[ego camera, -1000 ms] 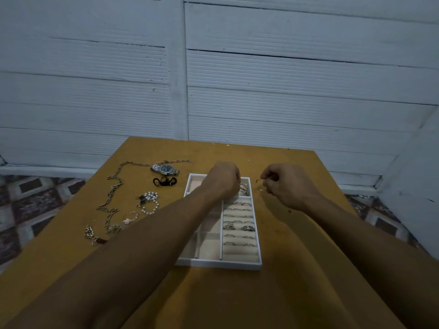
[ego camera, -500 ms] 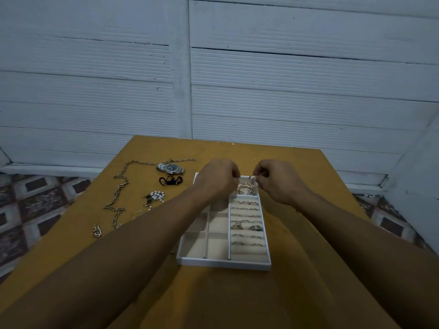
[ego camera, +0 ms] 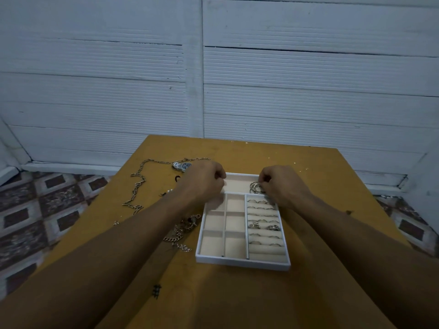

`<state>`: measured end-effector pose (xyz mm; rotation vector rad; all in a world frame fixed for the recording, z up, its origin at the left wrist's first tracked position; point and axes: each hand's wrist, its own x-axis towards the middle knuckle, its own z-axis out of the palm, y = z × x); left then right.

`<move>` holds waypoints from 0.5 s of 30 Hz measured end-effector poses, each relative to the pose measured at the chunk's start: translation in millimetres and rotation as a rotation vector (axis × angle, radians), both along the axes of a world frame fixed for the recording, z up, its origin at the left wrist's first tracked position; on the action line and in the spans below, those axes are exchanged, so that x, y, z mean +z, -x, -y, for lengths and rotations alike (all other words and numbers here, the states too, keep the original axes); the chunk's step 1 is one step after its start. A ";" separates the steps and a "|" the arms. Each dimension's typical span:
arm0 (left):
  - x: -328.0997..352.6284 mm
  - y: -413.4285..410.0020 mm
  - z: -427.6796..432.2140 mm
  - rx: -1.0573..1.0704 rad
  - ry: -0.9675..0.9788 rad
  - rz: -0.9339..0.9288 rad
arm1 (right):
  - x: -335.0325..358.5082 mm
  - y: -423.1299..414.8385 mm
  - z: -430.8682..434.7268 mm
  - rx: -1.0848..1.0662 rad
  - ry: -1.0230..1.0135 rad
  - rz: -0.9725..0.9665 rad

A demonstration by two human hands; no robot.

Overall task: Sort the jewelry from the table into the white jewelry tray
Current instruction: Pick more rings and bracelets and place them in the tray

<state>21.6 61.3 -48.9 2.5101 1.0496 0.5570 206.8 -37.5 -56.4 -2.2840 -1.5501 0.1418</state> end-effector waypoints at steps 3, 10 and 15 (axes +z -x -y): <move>-0.8 14.6 -1.3 0.032 0.000 0.031 | -0.7 0.0 -1.1 -0.011 0.009 0.017; 6.0 55.4 -7.7 0.070 -0.008 -0.012 | 0.2 2.8 1.0 -0.028 0.011 0.024; 6.0 93.9 -13.6 0.135 0.007 -0.028 | 13.1 21.7 -0.1 0.025 -0.032 -0.022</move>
